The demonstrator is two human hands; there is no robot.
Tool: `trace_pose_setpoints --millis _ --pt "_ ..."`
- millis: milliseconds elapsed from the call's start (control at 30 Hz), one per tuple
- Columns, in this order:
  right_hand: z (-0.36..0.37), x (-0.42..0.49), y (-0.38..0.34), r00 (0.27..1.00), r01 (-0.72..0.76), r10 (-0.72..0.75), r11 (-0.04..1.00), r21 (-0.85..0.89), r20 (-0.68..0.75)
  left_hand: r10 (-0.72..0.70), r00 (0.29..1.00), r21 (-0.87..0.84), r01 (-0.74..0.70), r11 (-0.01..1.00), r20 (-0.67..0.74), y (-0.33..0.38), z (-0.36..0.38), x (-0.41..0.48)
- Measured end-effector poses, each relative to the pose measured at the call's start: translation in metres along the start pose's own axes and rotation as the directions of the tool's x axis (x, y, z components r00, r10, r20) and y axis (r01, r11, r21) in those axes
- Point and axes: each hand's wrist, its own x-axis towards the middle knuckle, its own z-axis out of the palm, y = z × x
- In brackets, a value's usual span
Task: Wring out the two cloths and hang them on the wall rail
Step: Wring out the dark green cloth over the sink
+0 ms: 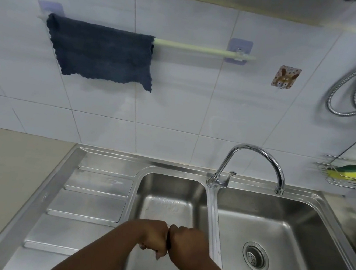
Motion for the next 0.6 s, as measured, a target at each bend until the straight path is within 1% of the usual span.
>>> trace_pose_setpoints --millis 33,67,100,133,167,200,233,267,300,333,367,400,433,467,500,567,600 --pt "0.001 0.000 -0.001 1.000 0.003 -0.003 1.000 -0.017 -0.014 0.035 0.997 0.005 -0.035 0.999 -0.066 -0.003 0.005 0.002" --pt "0.002 -0.001 0.001 1.000 -0.028 0.028 0.999 0.020 0.005 0.081 0.979 0.045 -0.074 0.996 -0.188 -0.008 0.011 0.005" --pt "0.001 0.001 0.003 0.997 -0.073 0.070 0.994 0.076 0.036 0.141 0.937 0.100 -0.115 0.988 -0.318 -0.012 0.019 0.009" --pt "-0.001 0.002 0.004 0.980 -0.153 0.129 0.976 0.158 0.152 0.213 0.872 0.182 -0.145 0.973 -0.441 -0.015 0.025 0.010" --pt "-0.004 0.004 0.007 0.944 -0.258 0.188 0.932 0.254 0.270 0.309 0.781 0.290 -0.171 0.942 -0.543 -0.017 0.032 0.011" --pt "-0.007 0.007 0.011 0.892 -0.379 0.243 0.861 0.339 0.380 0.404 0.680 0.394 -0.181 0.901 -0.612 -0.018 0.037 0.008" --pt "-0.013 0.009 0.014 0.830 -0.497 0.274 0.759 0.420 0.487 0.486 0.592 0.482 -0.180 0.857 -0.643 -0.021 0.042 0.009" --pt "-0.018 0.010 0.016 0.764 -0.597 0.269 0.639 0.485 0.586 0.552 0.524 0.550 -0.178 0.816 -0.649 -0.022 0.045 0.007" --pt "-0.023 0.010 0.019 0.696 -0.683 0.226 0.500 0.532 0.682 0.619 0.457 0.616 -0.177 0.767 -0.639 -0.024 0.048 0.006" --pt "-0.026 0.009 0.022 0.631 -0.750 0.137 0.359 0.555 0.764 0.663 0.419 0.658 -0.182 0.731 -0.620 -0.027 0.050 0.005" --pt "-0.029 0.007 0.024 0.579 -0.794 0.018 0.242 0.558 0.815 0.689 0.398 0.687 -0.176 0.705 -0.605 -0.030 0.051 0.005" --pt "-0.031 0.006 0.025 0.543 -0.818 -0.097 0.163 0.552 0.834 0.701 0.382 0.699 -0.172 0.694 -0.602 -0.032 0.051 0.005" --pt "-0.032 0.004 0.025 0.519 -0.831 -0.194 0.111 0.545 0.832 0.709 0.366 0.710 -0.158 0.686 -0.603 -0.033 0.050 0.005" --pt "-0.032 0.002 0.024 0.503 -0.839 -0.263 0.082 0.538 0.823 0.715 0.349 0.717 -0.149 0.681 -0.606 -0.033 0.048 0.005" --pt "-0.030 0.002 0.022 0.491 -0.843 -0.302 0.071 0.533 0.817 0.719 0.351 0.727 -0.136 0.673 -0.600 -0.032 0.045 0.005" --pt "-0.028 0.002 0.018 0.484 -0.845 -0.298 0.085 0.528 0.823 0.732 0.361 0.757 -0.100 0.646 -0.577 -0.028 0.038 0.003" --pt "-0.028 0.003 0.016 0.490 -0.840 -0.263 0.114 0.531 0.831 0.732 0.389 0.771 -0.079 0.632 -0.560 -0.026 0.033 0.002"
